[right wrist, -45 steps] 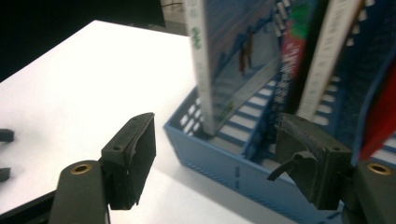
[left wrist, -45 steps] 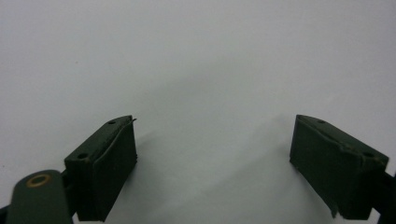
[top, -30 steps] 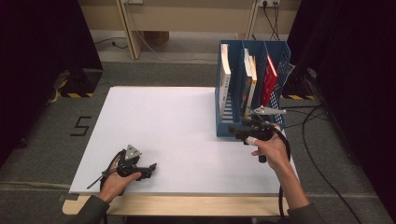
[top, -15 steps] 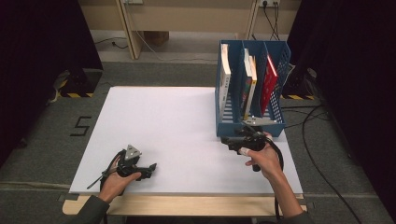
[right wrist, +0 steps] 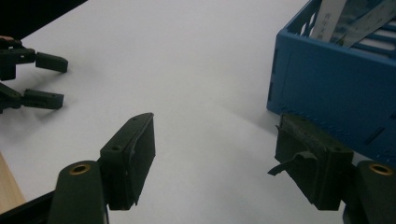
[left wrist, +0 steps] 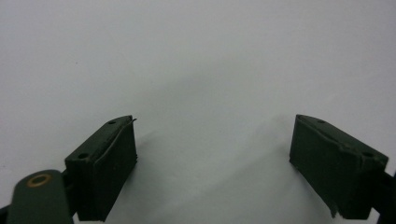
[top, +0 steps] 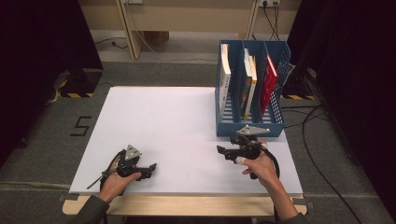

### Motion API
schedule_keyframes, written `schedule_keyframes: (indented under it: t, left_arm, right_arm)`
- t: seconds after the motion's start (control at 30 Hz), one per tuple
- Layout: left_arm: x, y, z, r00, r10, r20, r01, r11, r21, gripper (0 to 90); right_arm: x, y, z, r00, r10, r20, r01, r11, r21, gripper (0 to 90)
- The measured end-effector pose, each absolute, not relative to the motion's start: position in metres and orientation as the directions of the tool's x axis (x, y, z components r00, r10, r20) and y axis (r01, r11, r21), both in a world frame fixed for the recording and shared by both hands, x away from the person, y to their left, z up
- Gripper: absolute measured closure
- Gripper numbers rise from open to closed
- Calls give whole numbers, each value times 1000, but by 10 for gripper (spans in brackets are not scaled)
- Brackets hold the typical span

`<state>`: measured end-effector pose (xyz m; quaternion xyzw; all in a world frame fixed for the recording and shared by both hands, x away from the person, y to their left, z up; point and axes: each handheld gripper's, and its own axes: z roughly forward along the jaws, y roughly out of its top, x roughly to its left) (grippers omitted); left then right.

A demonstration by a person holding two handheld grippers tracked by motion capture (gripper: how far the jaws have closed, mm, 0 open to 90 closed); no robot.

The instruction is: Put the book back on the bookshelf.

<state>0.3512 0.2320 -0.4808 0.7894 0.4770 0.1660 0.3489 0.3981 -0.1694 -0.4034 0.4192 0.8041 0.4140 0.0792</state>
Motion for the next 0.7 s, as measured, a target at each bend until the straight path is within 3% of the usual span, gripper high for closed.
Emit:
schedule_keyframes:
  t: [0.3, 0.7]
  left_arm:
    - [351, 232, -481, 490, 869, -70, 636, -301, 710, 140]
    - [351, 232, -481, 492, 868, -71, 638, -303, 708, 139]
  right_arm:
    - [392, -163, -417, -650, 730, 212, 613, 337, 715, 286]
    - [386, -154, -445, -635, 752, 176, 646, 392, 655, 201]
